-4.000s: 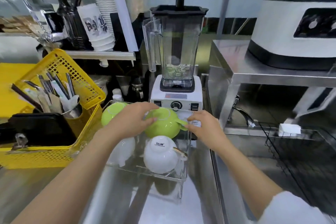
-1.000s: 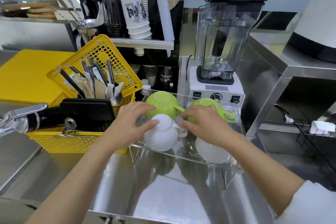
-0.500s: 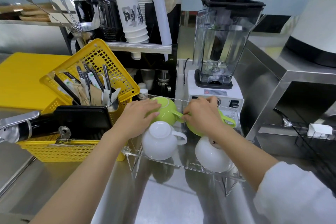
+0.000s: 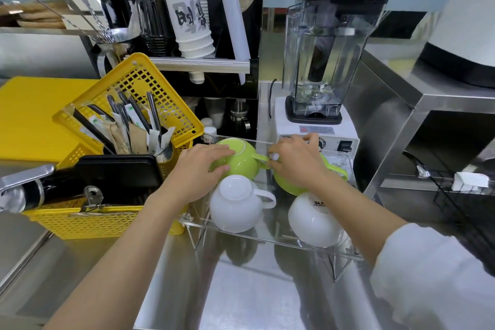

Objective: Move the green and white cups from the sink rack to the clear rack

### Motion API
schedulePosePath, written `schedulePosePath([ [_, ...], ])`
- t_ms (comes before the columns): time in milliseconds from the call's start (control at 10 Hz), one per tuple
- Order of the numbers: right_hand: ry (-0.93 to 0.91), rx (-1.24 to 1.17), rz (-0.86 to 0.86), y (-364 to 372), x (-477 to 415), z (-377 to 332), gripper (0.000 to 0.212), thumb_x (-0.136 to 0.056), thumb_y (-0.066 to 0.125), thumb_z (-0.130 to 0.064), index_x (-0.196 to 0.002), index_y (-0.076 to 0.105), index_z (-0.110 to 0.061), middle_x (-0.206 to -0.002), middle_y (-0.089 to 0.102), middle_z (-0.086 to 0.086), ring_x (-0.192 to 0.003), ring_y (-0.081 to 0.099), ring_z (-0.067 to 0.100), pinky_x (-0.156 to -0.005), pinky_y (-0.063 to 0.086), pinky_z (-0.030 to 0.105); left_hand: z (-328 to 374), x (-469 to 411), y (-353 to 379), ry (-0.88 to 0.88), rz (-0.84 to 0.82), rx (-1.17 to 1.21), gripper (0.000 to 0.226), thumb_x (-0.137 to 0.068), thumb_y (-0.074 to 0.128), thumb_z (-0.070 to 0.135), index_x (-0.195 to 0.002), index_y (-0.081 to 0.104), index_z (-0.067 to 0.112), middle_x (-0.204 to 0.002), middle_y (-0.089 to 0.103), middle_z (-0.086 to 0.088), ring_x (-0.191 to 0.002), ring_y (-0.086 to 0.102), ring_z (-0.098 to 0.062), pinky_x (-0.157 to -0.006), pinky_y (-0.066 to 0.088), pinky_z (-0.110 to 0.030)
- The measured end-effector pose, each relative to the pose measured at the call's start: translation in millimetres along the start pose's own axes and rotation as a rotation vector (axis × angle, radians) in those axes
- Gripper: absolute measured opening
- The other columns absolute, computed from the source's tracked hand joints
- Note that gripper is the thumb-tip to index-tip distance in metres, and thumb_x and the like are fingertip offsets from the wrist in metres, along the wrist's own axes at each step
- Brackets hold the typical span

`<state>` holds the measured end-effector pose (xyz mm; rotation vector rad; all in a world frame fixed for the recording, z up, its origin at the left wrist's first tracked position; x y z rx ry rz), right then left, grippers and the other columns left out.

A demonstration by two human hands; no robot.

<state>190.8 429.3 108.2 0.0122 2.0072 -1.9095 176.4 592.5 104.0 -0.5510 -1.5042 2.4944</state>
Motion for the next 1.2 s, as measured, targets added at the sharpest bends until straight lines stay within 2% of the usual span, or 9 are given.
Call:
schedulePosePath([
  [100, 0.044, -0.095, 0.058, -13, 4, 8, 0.029, -0.089, 0.05, -0.037, -0.109, 0.061, -0.018, -0.111, 0.062, 0.005, -0.106, 0.048, 0.025, -0.091, 0.021, 0.041, 1, 1, -4, -0.021, 0.014, 0.048, 0.037, -0.089, 0.054, 0.029, -0.126, 0.051, 0.026, -0.139, 0.047, 0.004, -0.13, 0.036, -0.02, -0.108, 0.024, -0.044],
  [200, 0.09, -0.237, 0.091, -36, 13, 21, 0.029, -0.089, 0.053, -0.036, -0.11, 0.063, -0.019, -0.108, 0.062, 0.004, -0.107, 0.049, 0.023, -0.089, 0.023, 0.039, 11, 6, -20, -0.046, 0.109, 0.16, 0.041, -0.088, 0.054, 0.036, -0.126, 0.051, 0.023, -0.128, 0.051, 0.009, -0.123, 0.039, -0.009, -0.102, 0.028, -0.03],
  [300, 0.1, -0.42, 0.115, -62, 29, 33, 0.018, -0.087, 0.058, -0.028, -0.093, 0.07, -0.016, -0.092, 0.061, 0.002, -0.1, 0.054, 0.021, -0.09, 0.029, 0.036, 26, 17, -33, -0.062, 0.132, 0.339, 0.045, -0.078, 0.057, 0.049, -0.116, 0.058, 0.025, -0.112, 0.053, 0.019, -0.105, 0.048, 0.0, -0.084, 0.034, -0.019],
  [400, 0.02, -0.542, -0.033, -66, 48, 22, 0.013, -0.084, 0.063, -0.021, -0.088, 0.073, -0.013, -0.093, 0.067, 0.003, -0.092, 0.058, 0.02, -0.086, 0.042, 0.032, 32, 25, -30, -0.048, 0.035, 0.319, 0.053, -0.064, 0.06, 0.062, -0.105, 0.061, 0.027, -0.103, 0.057, 0.016, -0.097, 0.052, -0.001, -0.078, 0.041, -0.019],
  [500, -0.086, -0.513, -0.114, -57, 62, 3, 0.014, -0.083, 0.065, -0.021, -0.092, 0.073, -0.014, -0.094, 0.065, 0.0, -0.087, 0.054, 0.015, -0.073, 0.035, 0.01, 26, 28, -21, -0.081, -0.046, 0.227, 0.064, -0.057, 0.059, 0.073, -0.105, 0.059, 0.031, -0.102, 0.058, 0.014, -0.096, 0.053, -0.006, -0.084, 0.046, -0.031],
  [700, -0.139, -0.346, -0.194, -24, 68, -17, 0.029, -0.085, 0.059, -0.037, -0.109, 0.065, -0.02, -0.113, 0.064, 0.002, -0.108, 0.052, 0.021, -0.093, 0.035, 0.038, 26, 34, -9, -0.101, -0.126, 0.147, 0.062, -0.055, 0.069, 0.065, -0.108, 0.056, 0.036, -0.105, 0.057, 0.014, -0.095, 0.055, -0.009, -0.085, 0.048, -0.036],
  [900, -0.186, -0.249, -0.165, -16, 72, -25, 0.022, -0.09, 0.052, -0.035, -0.099, 0.067, -0.021, -0.102, 0.062, 0.0, -0.103, 0.05, 0.021, -0.077, 0.022, 0.034, 28, 37, -6, -0.084, -0.121, 0.218, 0.04, -0.07, 0.073, 0.041, -0.106, 0.059, 0.03, -0.1, 0.053, 0.022, -0.096, 0.054, -0.005, -0.08, 0.043, -0.024],
  [1100, -0.165, -0.253, -0.155, -14, 73, -23, 0.024, -0.089, 0.053, -0.039, -0.1, 0.067, -0.024, -0.103, 0.063, -0.004, -0.102, 0.05, 0.018, -0.082, 0.023, 0.034, 28, 39, -4, -0.079, -0.131, 0.237, 0.039, -0.075, 0.068, 0.039, -0.111, 0.058, 0.029, -0.107, 0.054, 0.015, -0.101, 0.053, -0.012, -0.084, 0.045, -0.03],
  [1200, -0.135, -0.3, -0.123, -26, 73, -18, 0.028, -0.087, 0.053, -0.044, -0.105, 0.062, -0.024, -0.107, 0.062, 0.0, -0.106, 0.05, 0.019, -0.09, 0.027, 0.037, 30, 41, -11, -0.071, -0.106, 0.235, 0.044, -0.078, 0.064, 0.044, -0.118, 0.054, 0.031, -0.115, 0.051, 0.014, -0.104, 0.053, -0.013, -0.08, 0.041, -0.018],
])
Point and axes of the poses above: each hand's wrist, its own x-axis away from the middle knuckle, its own y-axis out of the palm, z = x × y, the point moved 8 cm from there along -x, towards the middle knuckle
